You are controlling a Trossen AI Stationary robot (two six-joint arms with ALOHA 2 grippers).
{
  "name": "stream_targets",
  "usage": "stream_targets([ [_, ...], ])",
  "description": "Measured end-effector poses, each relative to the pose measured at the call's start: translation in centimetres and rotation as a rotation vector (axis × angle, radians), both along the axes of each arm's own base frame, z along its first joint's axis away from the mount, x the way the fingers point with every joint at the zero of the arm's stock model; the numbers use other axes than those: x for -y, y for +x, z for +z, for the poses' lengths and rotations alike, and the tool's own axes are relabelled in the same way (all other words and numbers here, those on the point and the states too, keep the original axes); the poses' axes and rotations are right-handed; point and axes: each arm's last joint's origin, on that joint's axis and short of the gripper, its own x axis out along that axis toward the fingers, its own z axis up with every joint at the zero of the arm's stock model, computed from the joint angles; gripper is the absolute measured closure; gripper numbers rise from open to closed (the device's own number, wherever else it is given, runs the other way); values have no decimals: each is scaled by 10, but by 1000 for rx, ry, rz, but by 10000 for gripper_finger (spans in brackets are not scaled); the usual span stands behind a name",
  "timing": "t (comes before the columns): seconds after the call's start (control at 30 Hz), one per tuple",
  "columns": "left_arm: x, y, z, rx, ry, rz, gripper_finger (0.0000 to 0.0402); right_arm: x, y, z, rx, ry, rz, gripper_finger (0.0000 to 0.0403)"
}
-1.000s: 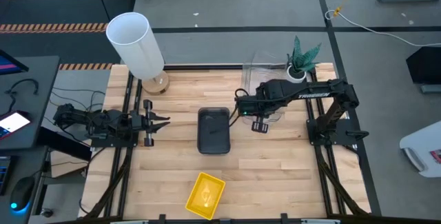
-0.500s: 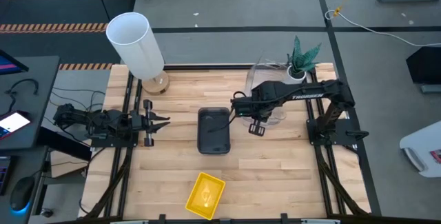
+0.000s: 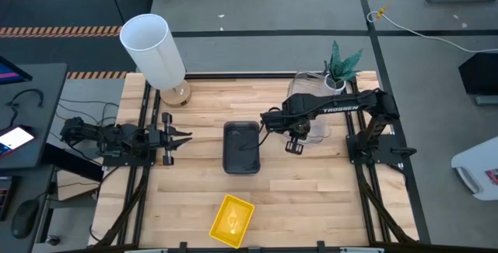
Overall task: Stack baskets by color
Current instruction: Stack the left transparent bin on top of the transparent bin, then move the yellow bins to the tottom center of the table
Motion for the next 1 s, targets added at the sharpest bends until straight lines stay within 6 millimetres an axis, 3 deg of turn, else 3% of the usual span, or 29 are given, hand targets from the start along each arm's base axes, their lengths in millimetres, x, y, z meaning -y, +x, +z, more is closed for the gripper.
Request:
stream_targets([
  [0.23, 0, 0, 0, 0, 0, 0, 343, 0, -2, -7, -29, 76, -18, 393],
  [0.63, 0, 0, 0, 0, 0, 0, 342, 5, -2, -7, -25, 84, -1, 311],
  [1.0, 0, 0, 0, 0, 0, 0, 348, 8, 4, 19, 84, 103, 17, 290],
])
